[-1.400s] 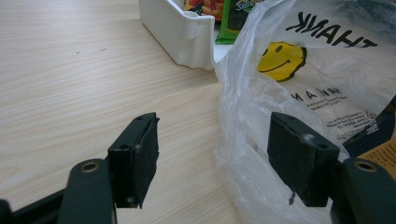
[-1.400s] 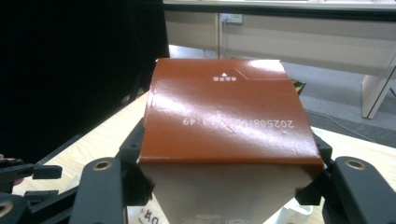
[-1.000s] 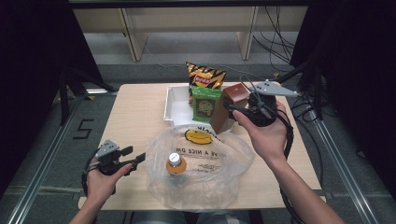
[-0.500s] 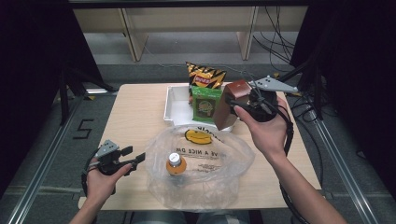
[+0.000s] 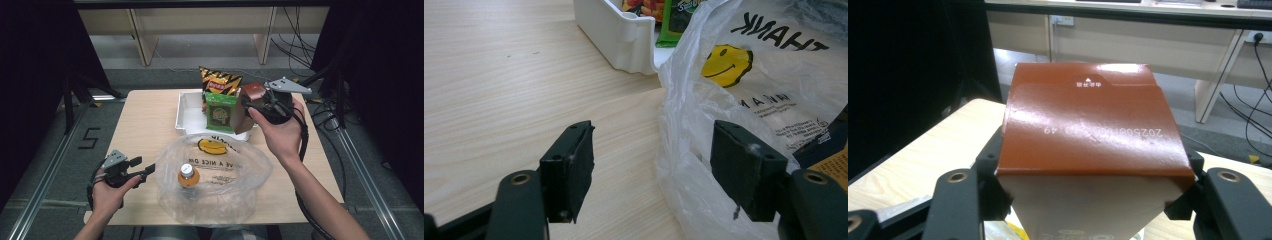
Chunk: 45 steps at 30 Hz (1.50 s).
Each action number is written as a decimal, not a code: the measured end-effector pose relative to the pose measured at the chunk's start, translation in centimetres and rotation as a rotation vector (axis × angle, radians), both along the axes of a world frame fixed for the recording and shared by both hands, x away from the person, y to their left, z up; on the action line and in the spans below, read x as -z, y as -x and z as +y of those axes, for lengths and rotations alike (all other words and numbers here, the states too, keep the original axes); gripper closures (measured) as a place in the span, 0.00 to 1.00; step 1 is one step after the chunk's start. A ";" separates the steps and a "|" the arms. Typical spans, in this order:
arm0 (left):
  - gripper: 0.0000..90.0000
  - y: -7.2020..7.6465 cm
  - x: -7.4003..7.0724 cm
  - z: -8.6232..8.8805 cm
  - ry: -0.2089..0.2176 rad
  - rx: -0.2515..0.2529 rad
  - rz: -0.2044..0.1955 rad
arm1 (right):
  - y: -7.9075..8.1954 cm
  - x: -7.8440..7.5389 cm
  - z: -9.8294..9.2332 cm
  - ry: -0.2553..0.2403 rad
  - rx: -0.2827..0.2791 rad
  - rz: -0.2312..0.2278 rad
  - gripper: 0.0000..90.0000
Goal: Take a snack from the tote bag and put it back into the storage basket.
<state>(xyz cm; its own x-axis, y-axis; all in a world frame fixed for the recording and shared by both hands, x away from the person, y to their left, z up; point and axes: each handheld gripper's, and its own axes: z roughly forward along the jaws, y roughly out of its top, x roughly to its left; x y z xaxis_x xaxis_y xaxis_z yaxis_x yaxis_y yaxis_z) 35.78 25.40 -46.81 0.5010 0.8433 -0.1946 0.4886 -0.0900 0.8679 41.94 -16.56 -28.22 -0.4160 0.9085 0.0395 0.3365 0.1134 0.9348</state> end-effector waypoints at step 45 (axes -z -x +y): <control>0.37 0.0 0.0 0.1 -0.003 0.003 0.000 | -4.9 2.2 0.9 0.027 0.121 0.006 0.43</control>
